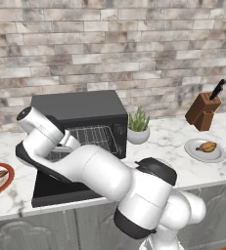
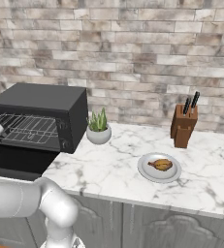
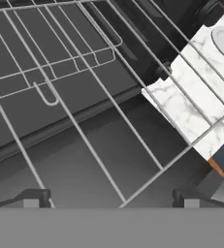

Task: Open the toaster oven door. Place the baguette on the bottom rack in the toaster oven and place the chicken drumstick on the top rack.

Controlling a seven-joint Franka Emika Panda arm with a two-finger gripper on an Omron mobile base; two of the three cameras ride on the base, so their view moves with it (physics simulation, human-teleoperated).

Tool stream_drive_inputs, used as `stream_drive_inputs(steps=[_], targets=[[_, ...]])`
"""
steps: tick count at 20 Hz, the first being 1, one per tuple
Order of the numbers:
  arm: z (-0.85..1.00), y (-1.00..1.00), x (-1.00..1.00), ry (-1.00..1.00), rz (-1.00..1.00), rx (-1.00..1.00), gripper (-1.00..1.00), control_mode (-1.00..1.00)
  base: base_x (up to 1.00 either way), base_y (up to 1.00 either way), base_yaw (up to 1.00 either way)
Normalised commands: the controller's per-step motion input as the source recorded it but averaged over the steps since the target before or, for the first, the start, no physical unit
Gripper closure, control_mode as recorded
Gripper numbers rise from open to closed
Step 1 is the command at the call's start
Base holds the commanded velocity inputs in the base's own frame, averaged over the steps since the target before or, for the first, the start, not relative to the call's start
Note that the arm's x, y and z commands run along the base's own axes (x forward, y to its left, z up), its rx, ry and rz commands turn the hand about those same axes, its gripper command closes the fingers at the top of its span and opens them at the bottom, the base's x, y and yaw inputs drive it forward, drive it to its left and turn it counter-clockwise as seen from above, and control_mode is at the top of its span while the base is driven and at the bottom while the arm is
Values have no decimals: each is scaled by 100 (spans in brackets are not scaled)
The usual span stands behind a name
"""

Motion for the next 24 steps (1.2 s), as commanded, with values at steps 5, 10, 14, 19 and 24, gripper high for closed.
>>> stream_drive_inputs(steps=[5,10,14,19,24], targets=[[6,-27,-33,-1,0,3,-100,-100,0,0,0],[20,-37,-40,-12,0,4,-100,-100,0,0,0],[36,-46,-28,-15,0,5,-100,-100,0,0,0],[27,-60,-30,-5,4,11,-100,-100,0,0,0],[23,-68,-31,0,9,23,-100,-100,0,0,0]])
